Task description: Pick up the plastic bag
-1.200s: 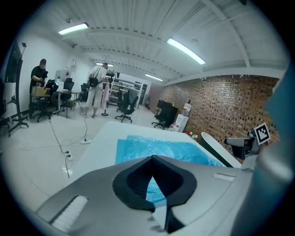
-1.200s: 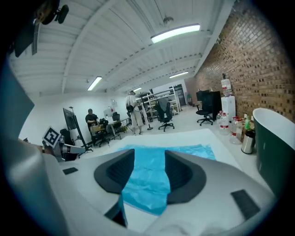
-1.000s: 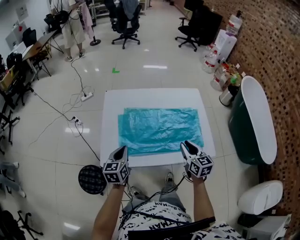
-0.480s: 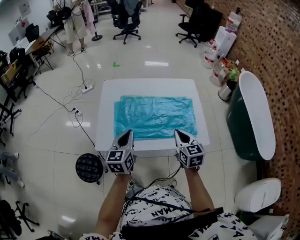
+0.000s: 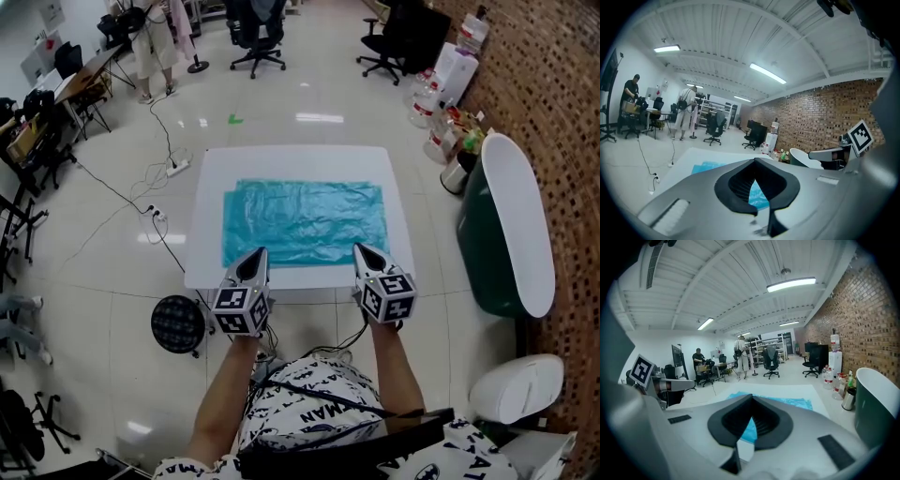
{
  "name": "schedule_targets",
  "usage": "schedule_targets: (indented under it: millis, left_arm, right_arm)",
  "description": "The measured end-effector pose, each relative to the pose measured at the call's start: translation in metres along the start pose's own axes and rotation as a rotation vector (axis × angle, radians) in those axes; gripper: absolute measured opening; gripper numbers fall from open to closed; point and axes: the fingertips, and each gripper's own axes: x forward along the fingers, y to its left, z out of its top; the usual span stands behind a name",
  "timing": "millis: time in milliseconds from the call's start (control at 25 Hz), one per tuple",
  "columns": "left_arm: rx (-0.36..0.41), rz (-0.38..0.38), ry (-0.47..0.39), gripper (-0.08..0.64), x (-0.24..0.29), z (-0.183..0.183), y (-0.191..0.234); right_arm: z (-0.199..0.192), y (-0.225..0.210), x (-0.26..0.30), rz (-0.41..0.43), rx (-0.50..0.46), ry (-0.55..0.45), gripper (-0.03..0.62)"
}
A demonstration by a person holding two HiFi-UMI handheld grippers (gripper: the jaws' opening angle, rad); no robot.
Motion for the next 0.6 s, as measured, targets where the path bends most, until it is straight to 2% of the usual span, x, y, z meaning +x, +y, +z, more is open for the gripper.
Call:
schedule_targets:
  millis: [600]
  left_arm:
    - [-0.008, 0.000, 0.003, 0.000, -0.0056, 0.0003, 0.0060]
  right_arm:
    - [-0.0070, 0.0053, 0.0006, -0.008, 0.003, 0.009, 0.003]
